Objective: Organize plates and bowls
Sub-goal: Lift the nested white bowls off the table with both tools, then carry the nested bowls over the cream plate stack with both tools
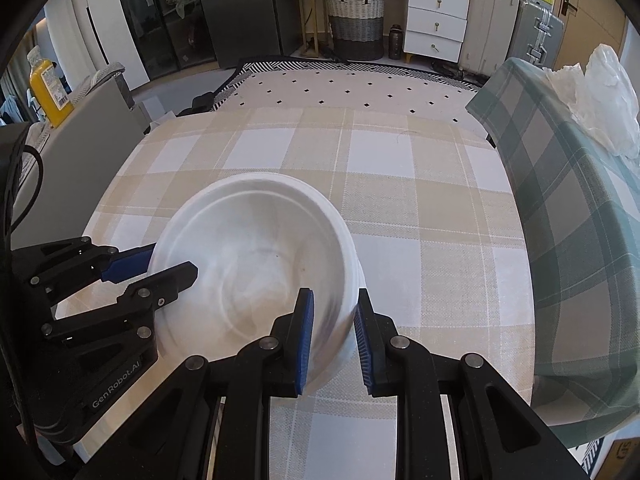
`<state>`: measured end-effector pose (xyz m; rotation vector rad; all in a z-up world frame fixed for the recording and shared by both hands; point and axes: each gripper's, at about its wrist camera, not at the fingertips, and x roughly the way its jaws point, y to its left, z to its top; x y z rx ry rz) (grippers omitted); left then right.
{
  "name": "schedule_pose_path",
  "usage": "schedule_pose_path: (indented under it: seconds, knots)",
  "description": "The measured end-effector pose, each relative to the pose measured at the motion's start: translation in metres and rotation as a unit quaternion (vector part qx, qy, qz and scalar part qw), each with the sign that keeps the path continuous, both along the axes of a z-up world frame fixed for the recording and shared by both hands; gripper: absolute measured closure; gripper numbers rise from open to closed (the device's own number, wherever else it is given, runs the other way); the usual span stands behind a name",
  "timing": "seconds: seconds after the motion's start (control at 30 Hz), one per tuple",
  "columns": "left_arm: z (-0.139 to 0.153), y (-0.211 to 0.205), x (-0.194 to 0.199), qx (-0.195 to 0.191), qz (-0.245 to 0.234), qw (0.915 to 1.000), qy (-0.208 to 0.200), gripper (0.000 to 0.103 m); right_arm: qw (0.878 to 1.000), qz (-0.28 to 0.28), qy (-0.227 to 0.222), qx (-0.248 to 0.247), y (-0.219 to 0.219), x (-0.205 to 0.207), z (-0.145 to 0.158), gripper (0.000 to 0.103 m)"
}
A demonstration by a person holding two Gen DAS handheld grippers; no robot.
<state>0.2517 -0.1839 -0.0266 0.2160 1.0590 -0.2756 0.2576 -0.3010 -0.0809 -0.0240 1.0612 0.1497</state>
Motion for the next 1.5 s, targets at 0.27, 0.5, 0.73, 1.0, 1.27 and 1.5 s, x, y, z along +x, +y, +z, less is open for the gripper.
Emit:
schedule_pose_path:
  seconds: [0.27, 0.5, 0.73, 1.0, 1.27, 1.5]
  knots:
    - [-0.004, -0.001, 0.002, 0.002, 0.000, 1.0000, 0.004, 0.084, 1.000, 0.000, 0.002, 0.000, 0.002, 0.000, -0.001, 0.082]
    - [-0.011, 0.000, 0.003, 0.009, -0.001, 0.9999, 0.013, 0.084, 1.000, -0.003, 0.000, 0.004, -0.002, 0.000, -0.001, 0.077]
    - [-0.013, 0.011, 0.009, -0.010, 0.020, 0.9994, 0.027, 0.067, 1.000, -0.010, 0.004, 0.014, -0.008, 0.001, -0.001, 0.071]
    - [-0.007, 0.035, 0.014, -0.054, 0.059, 0.9962, 0.033, 0.031, 0.999, -0.019, 0.004, 0.036, -0.017, 0.000, 0.003, 0.050]
    - [-0.004, 0.045, 0.014, -0.062, 0.070, 0.9950, 0.037, 0.028, 0.996, -0.038, -0.005, 0.081, -0.031, 0.000, 0.007, 0.019]
    - [-0.008, 0.050, 0.012, -0.065, 0.075, 0.9942, 0.043, 0.026, 0.995, -0.045, 0.004, 0.093, -0.035, 0.001, 0.003, 0.017]
